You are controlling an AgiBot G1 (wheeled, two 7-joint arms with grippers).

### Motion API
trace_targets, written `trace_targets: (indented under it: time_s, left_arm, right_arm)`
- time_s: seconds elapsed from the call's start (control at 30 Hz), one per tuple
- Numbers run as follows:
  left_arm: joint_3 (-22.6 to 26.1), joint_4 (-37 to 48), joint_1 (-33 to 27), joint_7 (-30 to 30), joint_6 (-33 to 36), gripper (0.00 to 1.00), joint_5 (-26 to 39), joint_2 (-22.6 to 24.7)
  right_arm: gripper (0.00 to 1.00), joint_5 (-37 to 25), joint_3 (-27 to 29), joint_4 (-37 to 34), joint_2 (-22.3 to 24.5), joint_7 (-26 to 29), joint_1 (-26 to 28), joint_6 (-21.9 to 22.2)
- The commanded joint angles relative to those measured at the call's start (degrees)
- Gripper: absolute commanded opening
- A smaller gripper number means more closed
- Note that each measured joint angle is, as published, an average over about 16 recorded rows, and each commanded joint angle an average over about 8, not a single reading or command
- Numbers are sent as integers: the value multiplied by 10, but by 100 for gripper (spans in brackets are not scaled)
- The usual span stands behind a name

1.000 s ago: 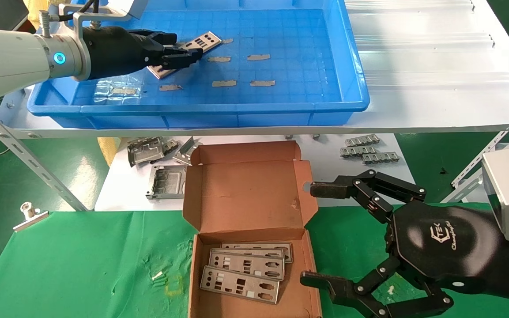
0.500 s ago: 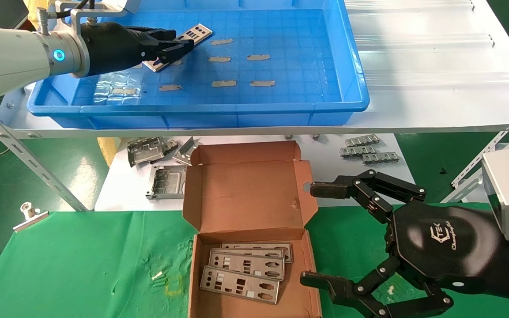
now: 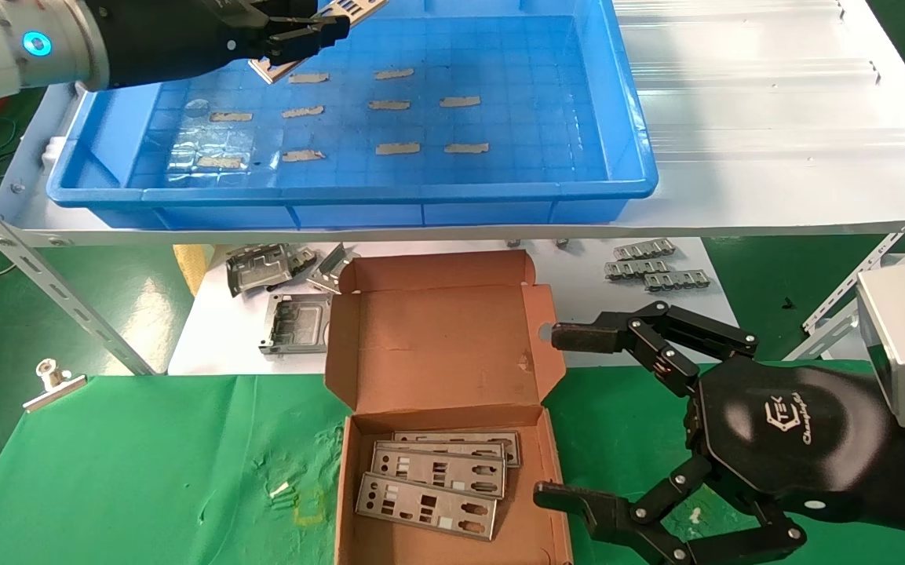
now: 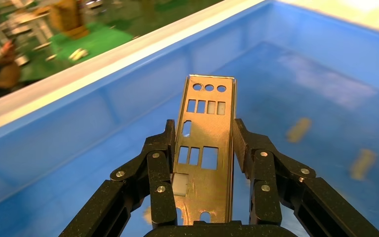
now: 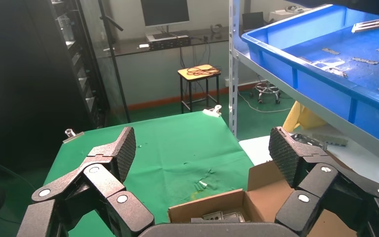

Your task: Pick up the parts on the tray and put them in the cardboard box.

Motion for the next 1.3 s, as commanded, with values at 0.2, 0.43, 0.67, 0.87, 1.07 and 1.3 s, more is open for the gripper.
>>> trace_targets:
  time_s: [0.2,0.43,0.67,0.87,1.07,1.3]
  left_arm:
    - [-4,-16,-2,31,133,0,-9,-34]
    - [-7,-44,22,75,293,0,-29,-69]
    - [25,-152,102,90,317,0,-70,-103]
    - [86,-280,203,124,309,0,-120,-127]
    - [127,-273,263,185,266,0,-111,-101]
    - [136,-206,322,326,197,7,-87,-47]
  right_arm:
    - [100,0,0,0,0,0,0,0]
    - [100,0,0,0,0,0,0,0]
    - [100,0,0,0,0,0,0,0]
    - [100,0,0,0,0,0,0,0]
    - [100,0,0,0,0,0,0,0]
    - [100,0,0,0,0,0,0,0]
